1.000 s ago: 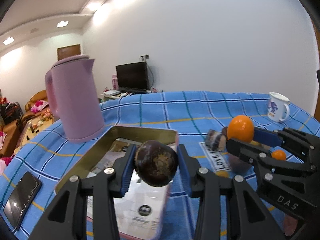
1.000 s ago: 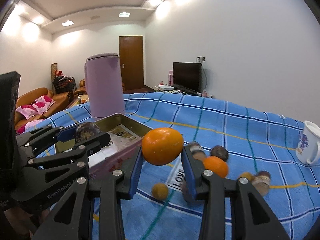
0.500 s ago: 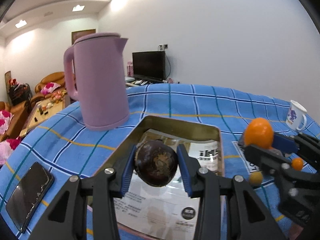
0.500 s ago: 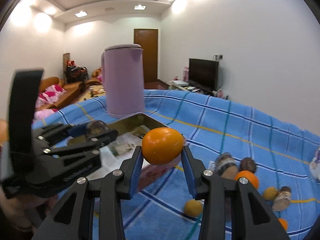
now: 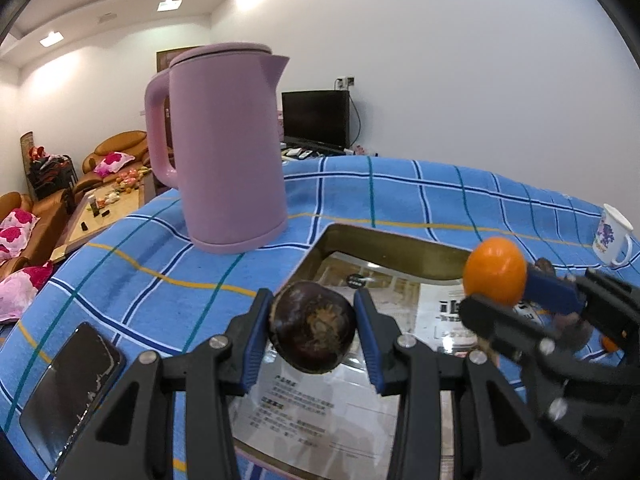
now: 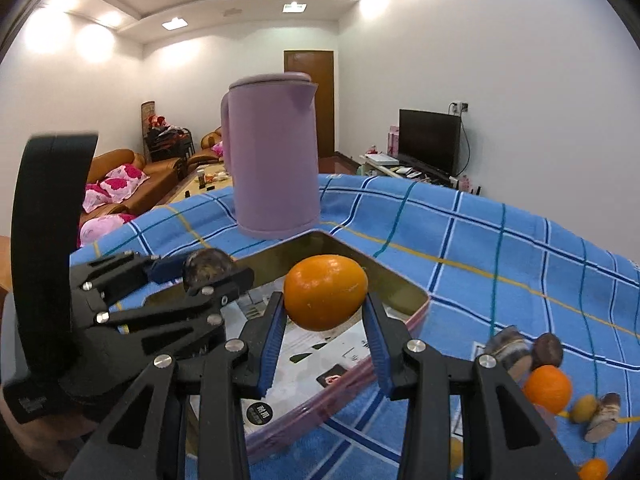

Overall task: Organize fruits
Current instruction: 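Carry the dark fruit and the tangerine over the open pink tin with both grippers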

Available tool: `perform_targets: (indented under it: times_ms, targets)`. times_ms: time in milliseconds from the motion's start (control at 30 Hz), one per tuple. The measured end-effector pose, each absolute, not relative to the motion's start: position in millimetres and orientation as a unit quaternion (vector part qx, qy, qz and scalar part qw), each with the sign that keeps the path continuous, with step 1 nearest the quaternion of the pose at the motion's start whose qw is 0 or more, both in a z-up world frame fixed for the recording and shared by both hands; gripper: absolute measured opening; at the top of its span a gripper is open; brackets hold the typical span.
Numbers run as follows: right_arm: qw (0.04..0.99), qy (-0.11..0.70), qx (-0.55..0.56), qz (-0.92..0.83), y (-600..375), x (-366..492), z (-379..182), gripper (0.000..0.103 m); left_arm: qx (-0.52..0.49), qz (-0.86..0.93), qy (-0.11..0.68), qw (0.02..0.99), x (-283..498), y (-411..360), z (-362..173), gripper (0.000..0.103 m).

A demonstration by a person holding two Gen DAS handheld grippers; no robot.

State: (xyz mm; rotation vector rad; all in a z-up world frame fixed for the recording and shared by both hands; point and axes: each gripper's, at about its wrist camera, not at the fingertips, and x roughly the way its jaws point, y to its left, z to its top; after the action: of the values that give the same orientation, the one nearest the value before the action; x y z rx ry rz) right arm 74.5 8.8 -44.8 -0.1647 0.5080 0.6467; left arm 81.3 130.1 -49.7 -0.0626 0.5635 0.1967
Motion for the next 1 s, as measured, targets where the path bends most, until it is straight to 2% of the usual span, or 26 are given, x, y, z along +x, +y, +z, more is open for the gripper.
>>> perform_targets:
  times_ms: [1000]
  targets:
    - [0.890, 0.308, -0.077, 0.327, 13.7, 92.3, -61.3, 0.041, -0.029, 0.096, 0.333, 0.938, 101.9, 131.8, -62.6, 0.043]
